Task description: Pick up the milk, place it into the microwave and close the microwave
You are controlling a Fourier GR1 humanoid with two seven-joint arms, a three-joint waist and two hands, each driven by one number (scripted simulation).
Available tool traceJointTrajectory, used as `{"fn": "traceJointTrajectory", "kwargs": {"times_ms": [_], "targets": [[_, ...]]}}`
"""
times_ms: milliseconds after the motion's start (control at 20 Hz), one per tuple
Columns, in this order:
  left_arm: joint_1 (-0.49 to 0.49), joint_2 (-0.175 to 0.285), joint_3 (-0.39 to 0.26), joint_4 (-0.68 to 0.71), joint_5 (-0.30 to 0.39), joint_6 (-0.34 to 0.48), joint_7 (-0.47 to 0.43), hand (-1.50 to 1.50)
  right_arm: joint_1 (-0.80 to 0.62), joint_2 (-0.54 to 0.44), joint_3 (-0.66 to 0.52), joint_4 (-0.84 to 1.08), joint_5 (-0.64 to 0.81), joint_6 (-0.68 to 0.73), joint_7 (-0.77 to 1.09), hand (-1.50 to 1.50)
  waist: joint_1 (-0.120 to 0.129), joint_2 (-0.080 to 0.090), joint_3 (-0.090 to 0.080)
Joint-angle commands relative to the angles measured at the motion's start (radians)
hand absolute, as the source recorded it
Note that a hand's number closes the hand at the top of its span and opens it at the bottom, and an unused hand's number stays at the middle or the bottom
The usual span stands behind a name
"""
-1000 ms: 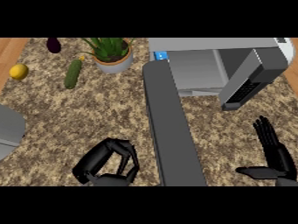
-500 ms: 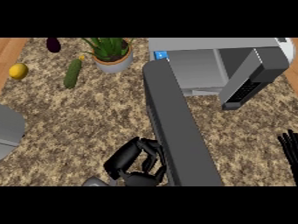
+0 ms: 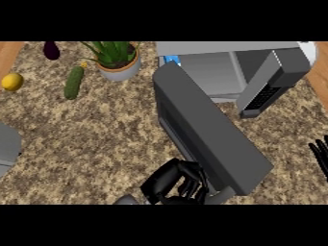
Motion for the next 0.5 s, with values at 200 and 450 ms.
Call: {"fn": "traceJointTrajectory", "kwargs": {"times_ms": [200,450], "targets": [[-0.17,-0.008,-0.194,0.047,0.149,0.248,0.052,1.5,0.032,-0.033,0.059,-0.212,-0.15,0.141,0.083,-1.5,-0.05,0.006,-0.001],[-0.268,-0.008,-0.211,0.072,0.247,0.36,0.065,1.5,0.007,-0.038,0.108,-0.318,-0.186,0.12,0.168,-1.5,-0.078,0.013,-0.002]]}}
